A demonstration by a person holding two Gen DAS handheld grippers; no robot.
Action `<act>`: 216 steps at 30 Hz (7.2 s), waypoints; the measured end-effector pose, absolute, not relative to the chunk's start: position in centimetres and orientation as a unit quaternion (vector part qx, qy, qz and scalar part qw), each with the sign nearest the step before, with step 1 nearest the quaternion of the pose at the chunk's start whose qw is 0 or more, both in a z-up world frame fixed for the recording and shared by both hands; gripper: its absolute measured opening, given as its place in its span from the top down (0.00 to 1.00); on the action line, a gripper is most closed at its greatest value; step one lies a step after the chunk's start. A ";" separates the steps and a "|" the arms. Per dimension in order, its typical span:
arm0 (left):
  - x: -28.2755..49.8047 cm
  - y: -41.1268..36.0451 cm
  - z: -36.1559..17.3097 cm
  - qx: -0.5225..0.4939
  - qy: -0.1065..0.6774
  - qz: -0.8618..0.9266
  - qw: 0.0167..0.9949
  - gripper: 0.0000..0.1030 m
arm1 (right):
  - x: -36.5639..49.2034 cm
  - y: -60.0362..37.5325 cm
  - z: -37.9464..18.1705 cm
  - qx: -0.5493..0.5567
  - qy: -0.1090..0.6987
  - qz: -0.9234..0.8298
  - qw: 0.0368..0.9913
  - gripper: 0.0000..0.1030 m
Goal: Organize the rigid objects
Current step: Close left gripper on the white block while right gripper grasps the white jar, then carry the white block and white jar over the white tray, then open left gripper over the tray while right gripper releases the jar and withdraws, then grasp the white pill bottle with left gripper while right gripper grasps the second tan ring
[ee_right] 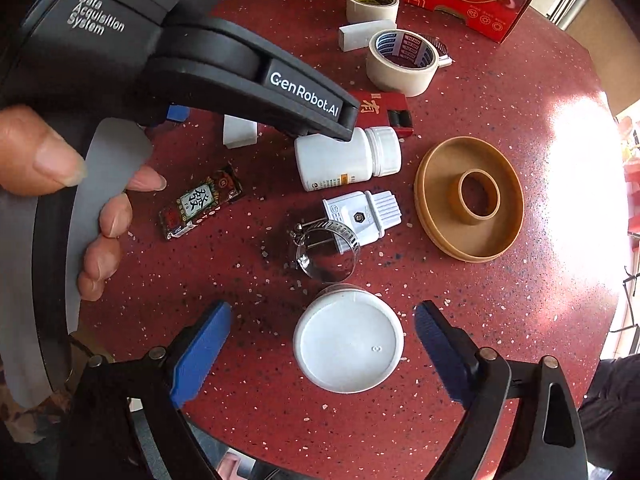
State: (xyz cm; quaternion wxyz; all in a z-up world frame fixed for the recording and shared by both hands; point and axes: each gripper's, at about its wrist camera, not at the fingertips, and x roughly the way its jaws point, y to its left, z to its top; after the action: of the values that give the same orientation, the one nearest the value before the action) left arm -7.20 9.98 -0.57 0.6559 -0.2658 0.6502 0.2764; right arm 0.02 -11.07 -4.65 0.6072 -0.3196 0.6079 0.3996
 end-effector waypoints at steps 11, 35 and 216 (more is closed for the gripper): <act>-8.6 6.8 1.4 -0.238 0.642 0.264 0.680 0.68 | 0.0 -12.1 -5.1 -0.282 0.635 0.373 0.615 0.60; -14.2 -0.6 10.6 -0.199 0.605 0.191 0.747 0.76 | 3.7 -15.9 1.7 -0.220 0.646 0.332 0.651 0.60; -0.3 4.7 -7.2 -0.289 0.673 0.271 0.625 0.00 | 17.9 -7.9 -7.8 -0.264 0.660 0.354 0.608 0.08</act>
State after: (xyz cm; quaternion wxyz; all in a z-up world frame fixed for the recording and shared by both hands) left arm -0.30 4.66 -7.18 0.6246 -0.2895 0.6729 0.2706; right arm 17.90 -7.92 -7.81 0.6080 -0.2636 0.6597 0.3544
